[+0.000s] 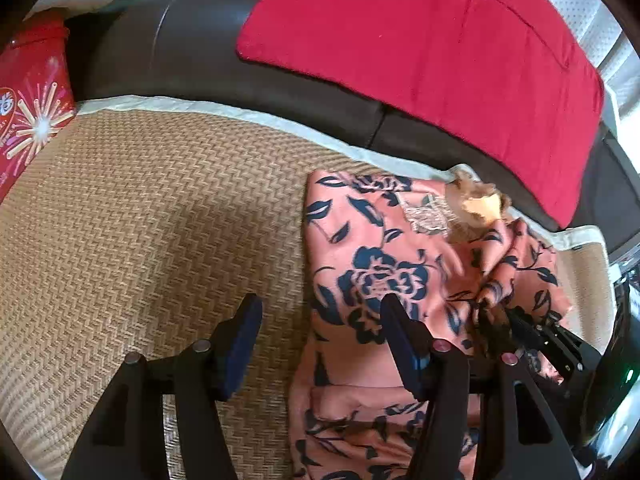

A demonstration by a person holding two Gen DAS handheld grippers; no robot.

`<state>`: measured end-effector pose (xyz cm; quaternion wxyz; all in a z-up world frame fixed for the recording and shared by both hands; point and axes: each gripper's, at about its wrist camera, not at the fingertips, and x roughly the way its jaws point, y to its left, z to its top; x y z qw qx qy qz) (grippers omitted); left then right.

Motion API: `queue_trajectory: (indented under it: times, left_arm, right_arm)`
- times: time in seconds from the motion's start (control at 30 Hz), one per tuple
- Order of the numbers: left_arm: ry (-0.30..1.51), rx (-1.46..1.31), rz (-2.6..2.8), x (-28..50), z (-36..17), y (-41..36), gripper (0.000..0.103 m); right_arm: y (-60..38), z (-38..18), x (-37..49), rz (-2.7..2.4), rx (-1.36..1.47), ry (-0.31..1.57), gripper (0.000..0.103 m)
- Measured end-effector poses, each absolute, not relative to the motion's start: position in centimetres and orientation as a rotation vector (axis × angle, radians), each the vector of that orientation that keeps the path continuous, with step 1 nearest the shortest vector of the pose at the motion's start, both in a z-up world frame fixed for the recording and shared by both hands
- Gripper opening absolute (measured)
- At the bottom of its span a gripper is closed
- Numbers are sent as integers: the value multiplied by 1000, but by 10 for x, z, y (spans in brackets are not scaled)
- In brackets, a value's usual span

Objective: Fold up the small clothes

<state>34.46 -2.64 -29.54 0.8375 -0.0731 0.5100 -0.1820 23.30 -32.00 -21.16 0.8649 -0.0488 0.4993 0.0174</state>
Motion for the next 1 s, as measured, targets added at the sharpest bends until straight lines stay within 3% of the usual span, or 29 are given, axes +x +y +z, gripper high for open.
queue_trajectory:
  times: [0.03,0.23,0.77,0.9,0.97,1.0]
  left_arm:
    - [1074,-156,-391,343,-293,-27,63]
    - [1043,-96,-439,338,-290,-56,63]
    - [1058,62,-473,320,-300,-122,63]
    - [1039,66,-477,322,-302,-132,63]
    - [1030,63,-485,320,-300,-135,63]
    - [1028,61,-490,319,-300,-137,63]
  right_arm:
    - [-328,-208,234,28,-74,1037,9]
    - [-393,-175,227,-69,137,962,8]
    - [-602,-186,159,-424,694,980,8]
    - [-626,-179,144,-375,850,887,13]
    - [-614,-160,151,-282,806,823,29]
    - [-608,-155,154,-250,793,811,65]
